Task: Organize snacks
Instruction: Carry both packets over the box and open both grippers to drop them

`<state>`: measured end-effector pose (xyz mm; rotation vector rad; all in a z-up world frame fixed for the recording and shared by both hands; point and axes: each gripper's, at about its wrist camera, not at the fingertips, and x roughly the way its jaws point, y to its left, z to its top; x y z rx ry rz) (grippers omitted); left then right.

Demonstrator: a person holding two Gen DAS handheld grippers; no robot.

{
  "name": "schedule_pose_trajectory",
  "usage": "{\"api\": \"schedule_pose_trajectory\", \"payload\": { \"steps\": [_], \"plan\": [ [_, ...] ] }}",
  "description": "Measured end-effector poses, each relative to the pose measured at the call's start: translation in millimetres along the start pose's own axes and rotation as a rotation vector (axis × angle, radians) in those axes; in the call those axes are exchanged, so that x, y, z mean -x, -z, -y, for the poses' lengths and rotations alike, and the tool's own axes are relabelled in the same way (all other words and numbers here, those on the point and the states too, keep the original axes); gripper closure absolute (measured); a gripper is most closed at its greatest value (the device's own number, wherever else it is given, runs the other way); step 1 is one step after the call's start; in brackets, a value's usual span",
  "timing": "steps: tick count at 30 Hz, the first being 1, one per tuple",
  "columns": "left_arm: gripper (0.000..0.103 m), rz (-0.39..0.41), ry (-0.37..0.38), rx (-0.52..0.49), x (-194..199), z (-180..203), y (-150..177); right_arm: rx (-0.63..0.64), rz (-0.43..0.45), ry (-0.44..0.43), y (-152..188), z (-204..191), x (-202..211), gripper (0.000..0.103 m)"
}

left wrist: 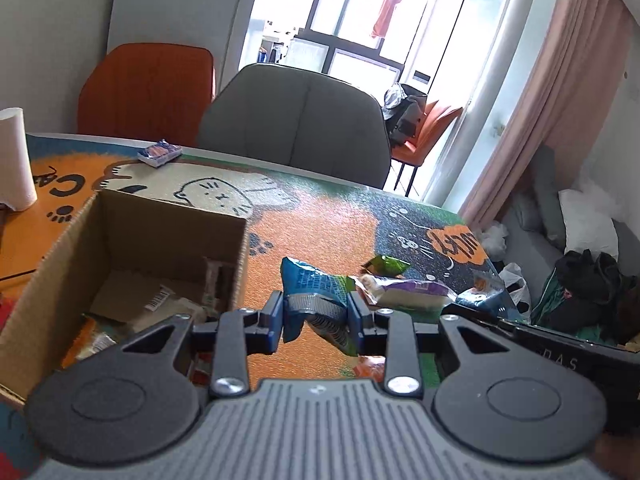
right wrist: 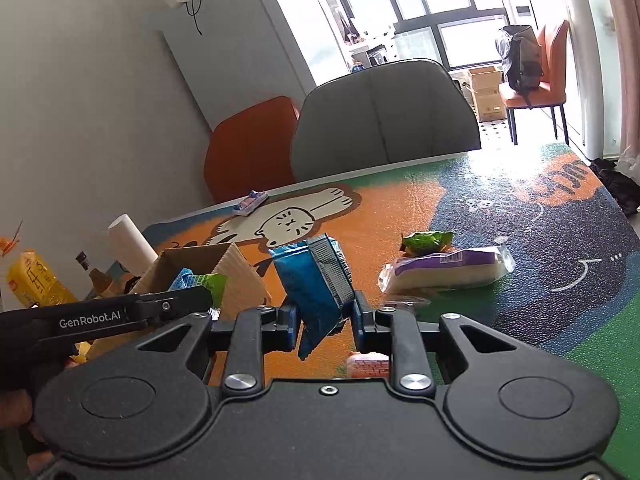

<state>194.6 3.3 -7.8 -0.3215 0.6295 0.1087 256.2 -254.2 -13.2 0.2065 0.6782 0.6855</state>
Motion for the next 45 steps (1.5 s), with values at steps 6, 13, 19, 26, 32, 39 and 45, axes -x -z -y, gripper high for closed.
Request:
{"api": "schedule_pose_trajectory", "payload": {
  "steps": [6,13,19,26,32,39,45],
  "plan": [
    [0.071,0.018,-0.024,0.018,9.8,-20.8,-7.8,0.014,-0.002,-0.022,-3.9,-16.2,-6.9,0.079],
    [0.071,0.036,-0.057,0.056,16.3,-51.6,-16.8,0.044,-0.007,-0.045,-9.1,-40.4,-16.5,0.079],
    [0.071,0.045,-0.084,0.082,20.1,-76.6,-21.7,0.069,-0.017,-0.064,-12.0,-60.4,-28.1,0.079],
    [0.071,0.044,-0.106,0.108,21.7,-99.4,-24.5,0.098,-0.033,-0.084,-13.8,-85.3,-42.6,0.079],
    [0.068,0.026,-0.128,0.127,15.3,-115.6,-22.2,0.124,-0.047,-0.091,-13.1,-105.1,-52.5,0.079],
    [0.048,0.027,-0.112,0.153,20.5,-129.0,-17.2,0.146,-0.061,-0.105,-11.5,-124.0,-62.5,0.079],
    [0.038,0.021,-0.102,0.168,28.2,-138.7,-13.5,0.155,-0.076,-0.123,-11.7,-137.1,-74.4,0.079]
  ]
}}
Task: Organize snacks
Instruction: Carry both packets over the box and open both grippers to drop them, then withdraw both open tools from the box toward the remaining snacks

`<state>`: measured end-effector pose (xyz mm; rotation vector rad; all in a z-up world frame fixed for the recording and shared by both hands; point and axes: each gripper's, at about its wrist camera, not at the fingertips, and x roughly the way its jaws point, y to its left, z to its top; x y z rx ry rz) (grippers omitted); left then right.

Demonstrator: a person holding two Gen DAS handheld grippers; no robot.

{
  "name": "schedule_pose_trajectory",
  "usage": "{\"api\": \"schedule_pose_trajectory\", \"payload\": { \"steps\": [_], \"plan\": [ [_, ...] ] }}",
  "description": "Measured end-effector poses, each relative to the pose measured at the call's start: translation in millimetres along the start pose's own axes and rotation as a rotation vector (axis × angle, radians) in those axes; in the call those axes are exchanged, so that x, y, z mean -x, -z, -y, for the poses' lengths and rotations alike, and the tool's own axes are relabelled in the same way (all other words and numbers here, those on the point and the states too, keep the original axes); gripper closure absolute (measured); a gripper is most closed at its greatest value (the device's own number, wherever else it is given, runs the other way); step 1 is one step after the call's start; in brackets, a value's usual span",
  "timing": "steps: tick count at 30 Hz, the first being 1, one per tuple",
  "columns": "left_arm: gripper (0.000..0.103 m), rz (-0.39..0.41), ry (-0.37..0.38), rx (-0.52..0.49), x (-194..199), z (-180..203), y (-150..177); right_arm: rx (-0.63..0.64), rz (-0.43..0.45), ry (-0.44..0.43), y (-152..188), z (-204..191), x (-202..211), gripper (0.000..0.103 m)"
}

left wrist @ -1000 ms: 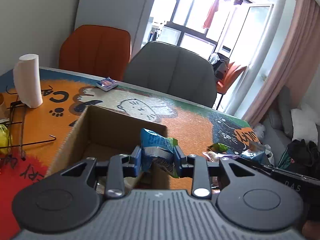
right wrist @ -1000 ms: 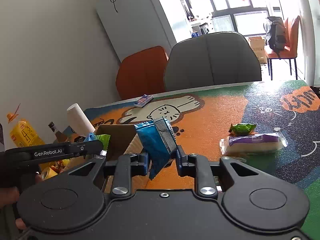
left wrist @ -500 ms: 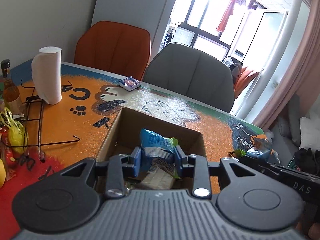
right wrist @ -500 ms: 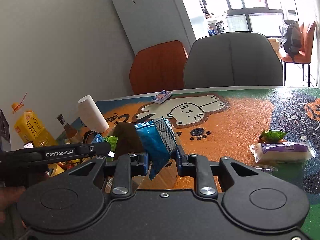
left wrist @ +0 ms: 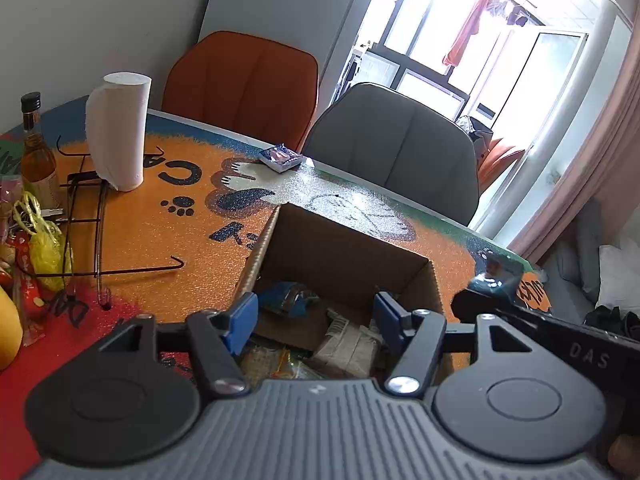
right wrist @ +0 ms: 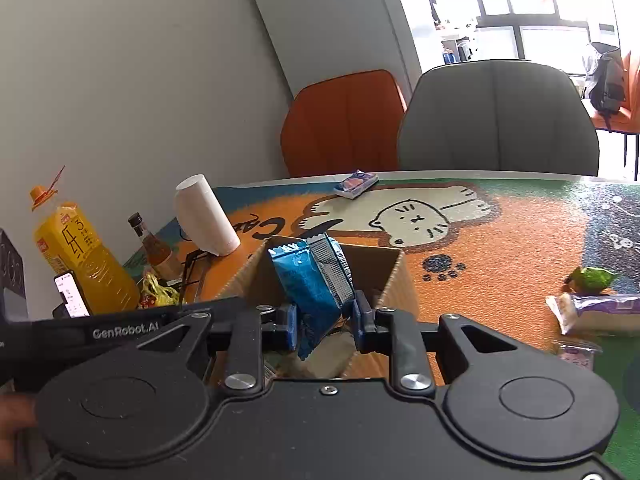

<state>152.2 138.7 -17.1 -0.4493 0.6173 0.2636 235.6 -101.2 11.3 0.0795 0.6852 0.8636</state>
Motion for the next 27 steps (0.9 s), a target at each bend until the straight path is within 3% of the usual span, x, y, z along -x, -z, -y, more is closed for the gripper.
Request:
{"api": "schedule_pose_trajectory", "payload": {
  "steps": [5,7,9,10,27],
  "plan": [
    [0.031,0.003,0.007,0.004,5.3,-6.7,0.0,-0.001,-0.001,-0.03,-3.8,-9.7,-9.7,0.078],
    [0.029,0.003,0.008,0.006,6.8,-8.2,0.3,-0.006,0.002,-0.043,-4.4,-12.1,-11.6,0.068],
    [0.027,0.003,0.007,0.01,7.5,-9.4,0.6,-0.007,0.007,-0.034,-4.4,-13.1,-10.7,0.048],
    [0.026,0.001,0.005,0.012,7.7,-9.9,1.0,-0.011,0.013,-0.029,-4.0,-12.4,-9.0,0.046],
    [0.01,-0.013,0.016,0.013,6.0,16.9,10.6,-0.108,0.018,0.048,13.9,38.5,34.8,0.032]
  ]
}}
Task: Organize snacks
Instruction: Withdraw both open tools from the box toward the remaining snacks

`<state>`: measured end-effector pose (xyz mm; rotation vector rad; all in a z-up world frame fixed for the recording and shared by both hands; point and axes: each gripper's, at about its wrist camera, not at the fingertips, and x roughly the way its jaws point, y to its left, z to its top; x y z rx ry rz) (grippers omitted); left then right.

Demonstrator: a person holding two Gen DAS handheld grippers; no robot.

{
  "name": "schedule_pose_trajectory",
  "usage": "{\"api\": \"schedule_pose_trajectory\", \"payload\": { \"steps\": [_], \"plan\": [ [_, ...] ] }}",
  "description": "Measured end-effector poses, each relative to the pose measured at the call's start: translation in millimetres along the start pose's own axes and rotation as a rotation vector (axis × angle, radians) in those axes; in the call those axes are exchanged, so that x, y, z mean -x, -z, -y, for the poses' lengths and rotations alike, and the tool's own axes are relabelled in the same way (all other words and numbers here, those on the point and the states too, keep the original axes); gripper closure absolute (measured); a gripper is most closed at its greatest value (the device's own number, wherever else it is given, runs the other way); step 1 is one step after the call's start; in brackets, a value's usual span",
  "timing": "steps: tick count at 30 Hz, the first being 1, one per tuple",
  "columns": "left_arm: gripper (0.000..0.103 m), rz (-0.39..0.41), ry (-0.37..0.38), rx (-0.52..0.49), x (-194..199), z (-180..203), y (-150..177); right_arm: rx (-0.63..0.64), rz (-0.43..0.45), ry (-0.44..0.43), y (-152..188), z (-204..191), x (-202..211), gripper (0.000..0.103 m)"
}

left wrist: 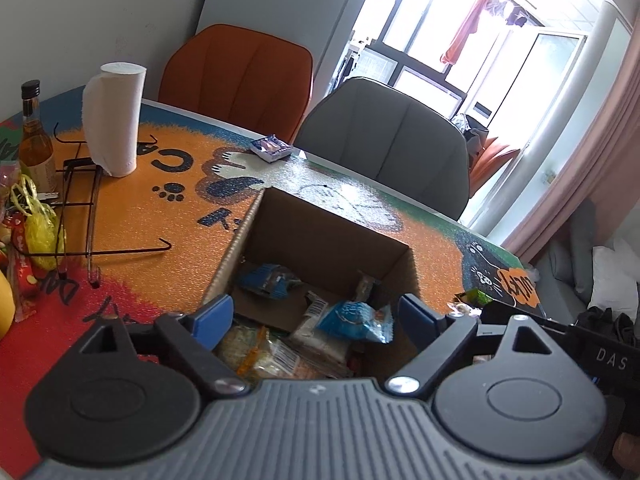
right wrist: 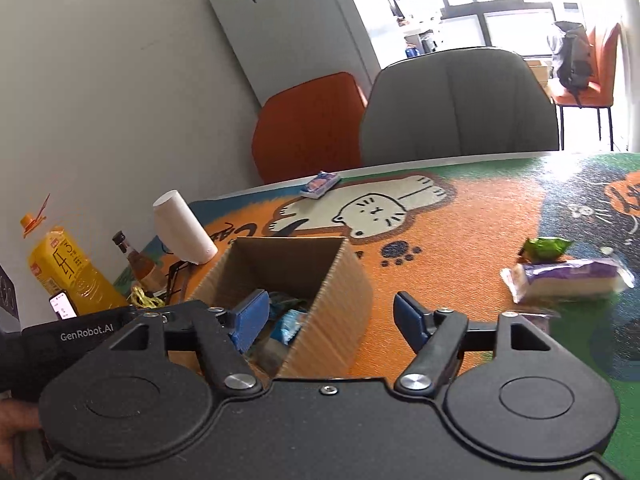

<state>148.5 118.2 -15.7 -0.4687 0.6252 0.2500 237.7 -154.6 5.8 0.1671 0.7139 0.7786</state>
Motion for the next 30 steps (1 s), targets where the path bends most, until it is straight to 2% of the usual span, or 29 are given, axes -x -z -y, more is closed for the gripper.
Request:
{"api": "schedule_pose_trajectory", "payload": {
  "steps": [3,6,9,15,20,30],
  "plan": [
    [0.006,0.007,0.009,-0.013,1.1,9.6,2.9,-0.012,0.005,0.012,2.1,10.4,8.1,0.03],
    [0.0,0.015,0.022,-0.031,2.5,18.9,5.3,-0.025,0.015,0.025,4.1,19.2,15.9,0.024],
    [0.0,0.019,0.039,-0.055,3.0,29.1,7.7,-0.036,0.026,0.043,6.1,27.0,23.1,0.015],
    [0.0,0.026,0.063,-0.085,1.4,46.9,11.7,-0.081,0.051,0.073,8.9,47.6,40.7,0.005],
    [0.0,0.025,0.093,-0.109,-0.4,63.7,15.9,-0.11,0.063,0.109,11.5,64.8,53.1,0.0],
    [0.0,-0.018,0.151,-0.181,-9.6,106.7,30.3,-0.161,0.071,0.167,19.1,100.8,75.5,0.0]
  ]
}}
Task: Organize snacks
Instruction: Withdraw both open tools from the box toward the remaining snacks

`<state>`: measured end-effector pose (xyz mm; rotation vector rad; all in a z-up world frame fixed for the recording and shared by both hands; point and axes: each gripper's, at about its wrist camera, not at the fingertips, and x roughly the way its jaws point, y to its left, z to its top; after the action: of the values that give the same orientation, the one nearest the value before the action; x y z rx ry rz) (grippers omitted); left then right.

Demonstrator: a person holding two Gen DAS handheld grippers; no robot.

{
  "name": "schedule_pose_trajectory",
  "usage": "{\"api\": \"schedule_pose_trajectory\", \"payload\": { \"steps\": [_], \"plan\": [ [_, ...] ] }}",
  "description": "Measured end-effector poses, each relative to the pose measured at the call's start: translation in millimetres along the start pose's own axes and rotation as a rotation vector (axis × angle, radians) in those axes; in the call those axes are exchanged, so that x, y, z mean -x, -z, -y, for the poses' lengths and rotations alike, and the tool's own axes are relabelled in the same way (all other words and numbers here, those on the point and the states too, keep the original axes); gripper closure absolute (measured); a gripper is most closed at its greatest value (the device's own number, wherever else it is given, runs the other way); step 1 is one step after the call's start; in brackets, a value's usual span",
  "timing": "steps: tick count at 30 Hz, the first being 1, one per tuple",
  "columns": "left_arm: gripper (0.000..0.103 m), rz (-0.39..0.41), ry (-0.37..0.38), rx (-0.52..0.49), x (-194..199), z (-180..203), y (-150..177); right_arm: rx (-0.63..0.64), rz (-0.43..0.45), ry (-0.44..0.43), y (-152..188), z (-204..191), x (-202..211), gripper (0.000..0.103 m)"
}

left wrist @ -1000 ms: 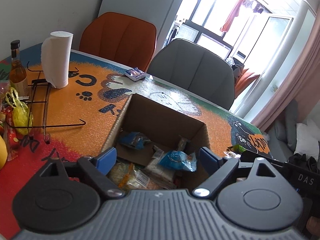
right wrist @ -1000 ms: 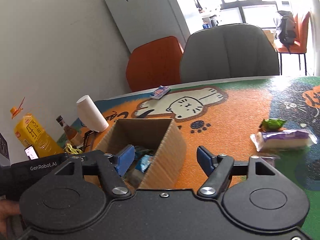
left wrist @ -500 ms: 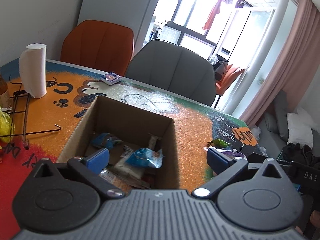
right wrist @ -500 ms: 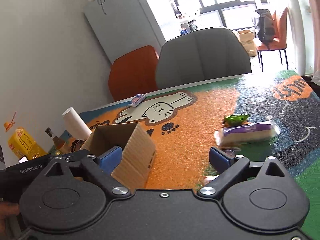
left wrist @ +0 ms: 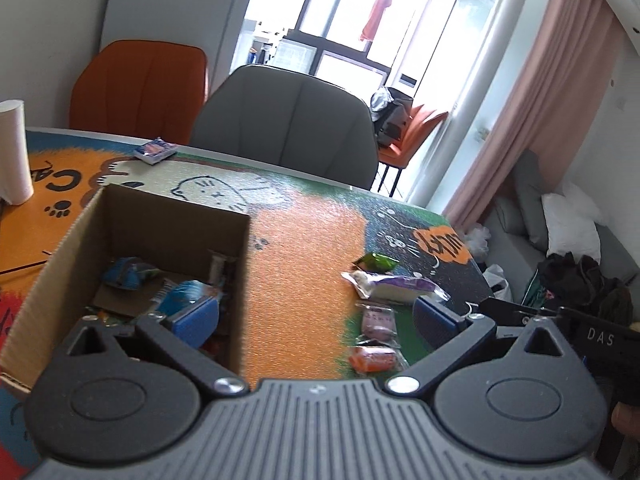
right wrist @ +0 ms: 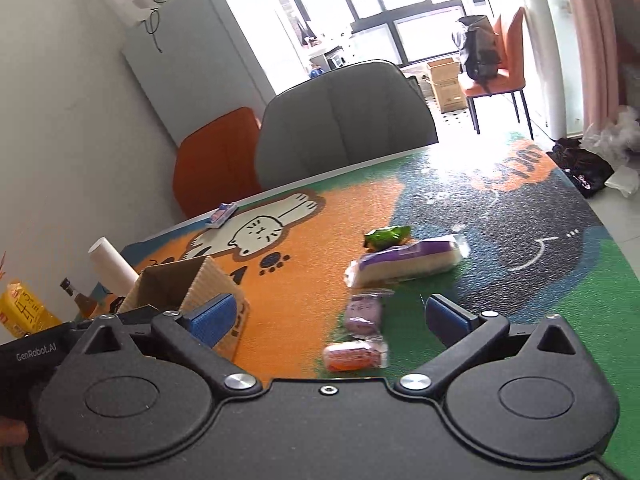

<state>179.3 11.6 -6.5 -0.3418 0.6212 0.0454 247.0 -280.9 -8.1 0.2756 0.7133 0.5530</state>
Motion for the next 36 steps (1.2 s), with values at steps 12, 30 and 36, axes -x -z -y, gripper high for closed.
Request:
{"api": "schedule_pose_trajectory", "payload": {
  "steps": [12,30,36],
  "plan": [
    [0.001,-0.049,0.01,-0.04,-31.9,35.7,11.0,-0.044,-0.009,0.035,3.6,40.5,5.9,0.0],
    [0.002,-0.132,-0.015,-0.017,-85.9,56.8,36.5,-0.109,-0.061,0.046,18.9,90.8,-2.3,0.0],
    [0.002,-0.155,-0.045,-0.024,-106.8,65.6,46.6,-0.133,-0.067,0.049,23.0,104.9,-7.0,0.0]
  ]
}}
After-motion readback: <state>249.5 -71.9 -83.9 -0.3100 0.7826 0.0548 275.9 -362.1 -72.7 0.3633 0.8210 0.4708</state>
